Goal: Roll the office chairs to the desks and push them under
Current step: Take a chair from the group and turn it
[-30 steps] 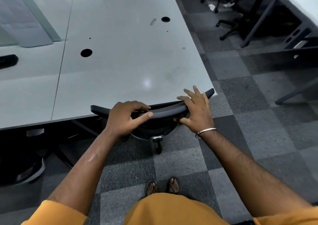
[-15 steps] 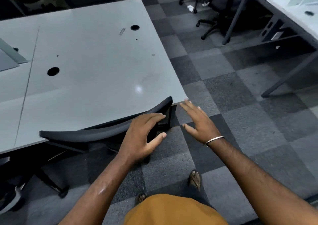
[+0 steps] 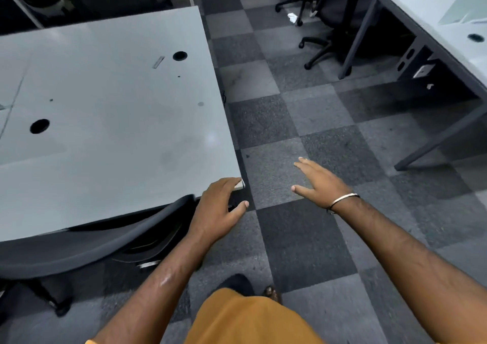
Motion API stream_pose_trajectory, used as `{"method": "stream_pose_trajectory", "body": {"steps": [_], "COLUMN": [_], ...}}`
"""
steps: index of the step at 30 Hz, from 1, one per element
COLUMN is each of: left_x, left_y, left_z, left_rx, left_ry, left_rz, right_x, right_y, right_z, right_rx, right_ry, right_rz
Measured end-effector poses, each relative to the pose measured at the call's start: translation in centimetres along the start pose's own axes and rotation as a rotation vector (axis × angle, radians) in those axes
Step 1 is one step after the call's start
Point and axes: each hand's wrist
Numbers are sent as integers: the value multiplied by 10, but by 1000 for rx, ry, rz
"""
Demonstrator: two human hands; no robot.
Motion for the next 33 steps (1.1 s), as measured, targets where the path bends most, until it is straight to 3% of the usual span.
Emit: {"method": "stream_pose_trajectory", "body": {"steps": [13,22,33], "left_x": [234,362,584], "left_y": [11,43,42], "left_z": [-13,-41,-39], "left_rx": [-72,-44,-43], "left_ry": [202,329,397], "left_rz": [60,-3,7], "right_x": [223,364,574], "right_y": [97,160,263], "right_z": [45,65,143], "right_rx": [-85,-118,-156], "right_ry": [68,106,233], "right_rz": [-111,-119,-170]}}
Point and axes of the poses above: each hand's wrist, its own x-axis towards the middle knuckle, its own y-axis out of the back of the hand, z = x × y, and after that the axes turned 3 degrees about -x, right-handed
